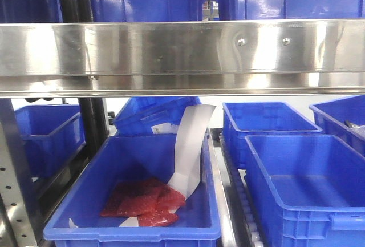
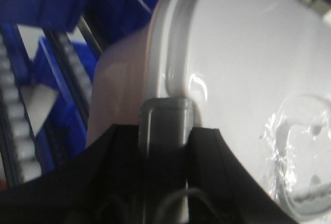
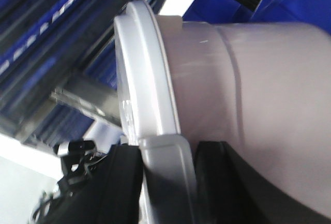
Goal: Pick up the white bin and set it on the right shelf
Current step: 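Lower the bin onto the upper shelf's roller track with both grippers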
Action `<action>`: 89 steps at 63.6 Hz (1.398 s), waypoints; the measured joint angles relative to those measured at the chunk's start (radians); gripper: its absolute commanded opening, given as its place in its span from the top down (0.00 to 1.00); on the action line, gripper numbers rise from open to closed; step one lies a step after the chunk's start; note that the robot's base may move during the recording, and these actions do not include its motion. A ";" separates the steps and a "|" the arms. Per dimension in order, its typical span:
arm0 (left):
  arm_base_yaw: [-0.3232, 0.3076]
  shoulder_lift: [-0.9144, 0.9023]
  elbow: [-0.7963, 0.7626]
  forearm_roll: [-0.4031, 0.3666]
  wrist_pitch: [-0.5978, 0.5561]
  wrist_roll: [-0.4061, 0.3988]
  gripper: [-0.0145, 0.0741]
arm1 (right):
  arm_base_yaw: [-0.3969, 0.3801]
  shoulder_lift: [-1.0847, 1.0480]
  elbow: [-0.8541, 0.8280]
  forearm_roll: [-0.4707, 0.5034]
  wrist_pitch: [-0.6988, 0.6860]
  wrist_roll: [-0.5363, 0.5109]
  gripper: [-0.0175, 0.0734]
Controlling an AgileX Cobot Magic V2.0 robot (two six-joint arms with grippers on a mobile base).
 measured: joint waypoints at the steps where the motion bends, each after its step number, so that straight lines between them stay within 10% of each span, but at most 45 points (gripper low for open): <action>1: 0.000 0.000 -0.002 -0.003 -0.017 -0.003 0.98 | 0.007 0.012 -0.006 0.006 -0.011 0.000 0.73; 24: 0.017 0.032 -0.006 -0.014 -0.241 -0.009 0.98 | 0.156 0.237 -0.183 0.035 -0.147 0.002 0.73; 56: 0.020 0.199 -0.006 0.021 -0.253 -0.012 0.96 | 0.169 0.465 -0.251 0.053 -0.157 0.000 0.72; 63: 0.020 0.204 -0.006 0.070 -0.251 -0.018 0.85 | 0.173 0.484 -0.251 0.057 -0.157 -0.012 0.64; 78: 0.020 0.204 -0.006 0.167 -0.213 -0.007 0.39 | 0.183 0.488 -0.259 0.069 -0.129 -0.065 0.14; 89: 0.022 0.207 -0.006 0.210 -0.157 0.012 0.25 | 0.183 0.488 -0.266 0.083 -0.073 -0.093 0.11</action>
